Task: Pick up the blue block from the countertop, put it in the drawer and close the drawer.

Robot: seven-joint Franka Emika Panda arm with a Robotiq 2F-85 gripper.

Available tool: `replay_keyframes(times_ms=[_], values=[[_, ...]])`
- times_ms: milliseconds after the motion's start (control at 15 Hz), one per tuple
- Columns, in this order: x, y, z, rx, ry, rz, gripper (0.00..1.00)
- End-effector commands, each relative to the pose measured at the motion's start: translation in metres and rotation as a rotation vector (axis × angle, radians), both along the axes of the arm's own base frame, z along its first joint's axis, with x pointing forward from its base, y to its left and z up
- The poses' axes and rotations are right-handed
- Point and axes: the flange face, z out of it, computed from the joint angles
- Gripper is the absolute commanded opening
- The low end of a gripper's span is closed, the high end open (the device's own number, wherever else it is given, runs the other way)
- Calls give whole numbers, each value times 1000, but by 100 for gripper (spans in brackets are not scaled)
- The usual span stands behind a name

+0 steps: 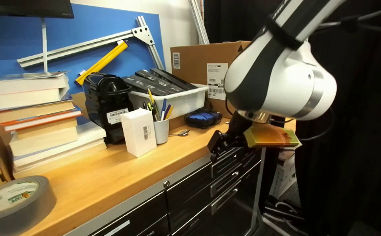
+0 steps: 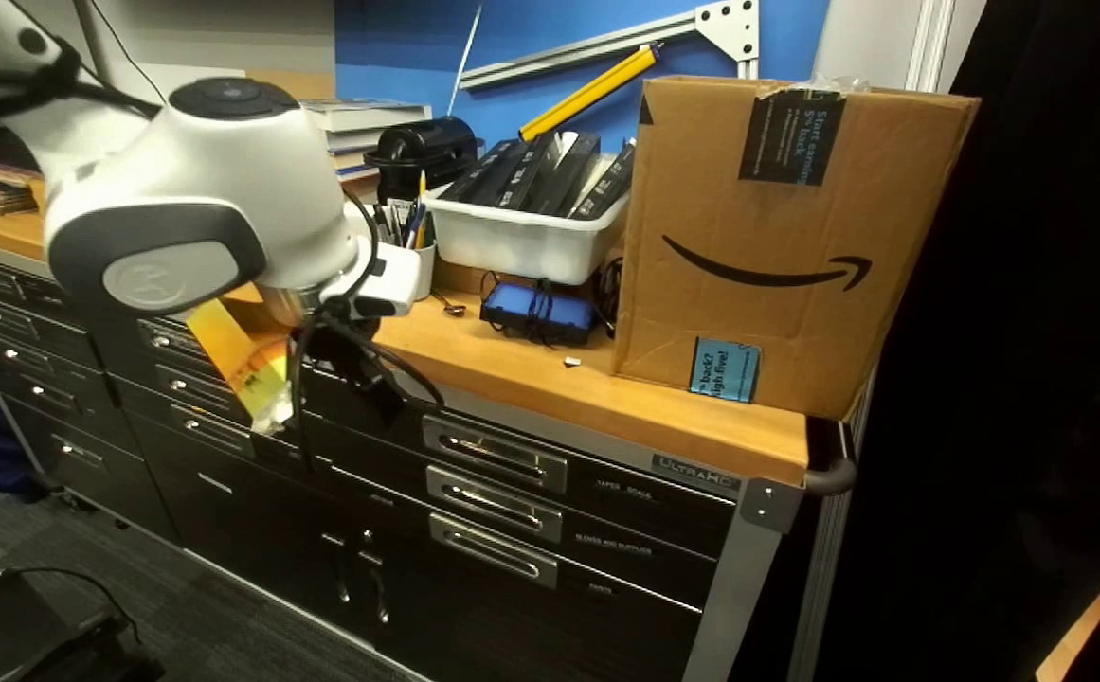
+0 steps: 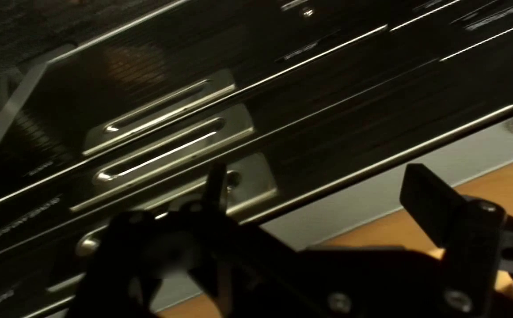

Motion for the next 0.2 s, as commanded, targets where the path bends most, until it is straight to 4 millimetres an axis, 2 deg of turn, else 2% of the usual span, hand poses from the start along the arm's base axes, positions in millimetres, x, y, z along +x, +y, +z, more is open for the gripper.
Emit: replay_keyframes(times_ms=[0, 133], values=[[-6, 5, 13, 46, 20, 36, 100], [-15, 8, 32, 107, 23, 76, 100]])
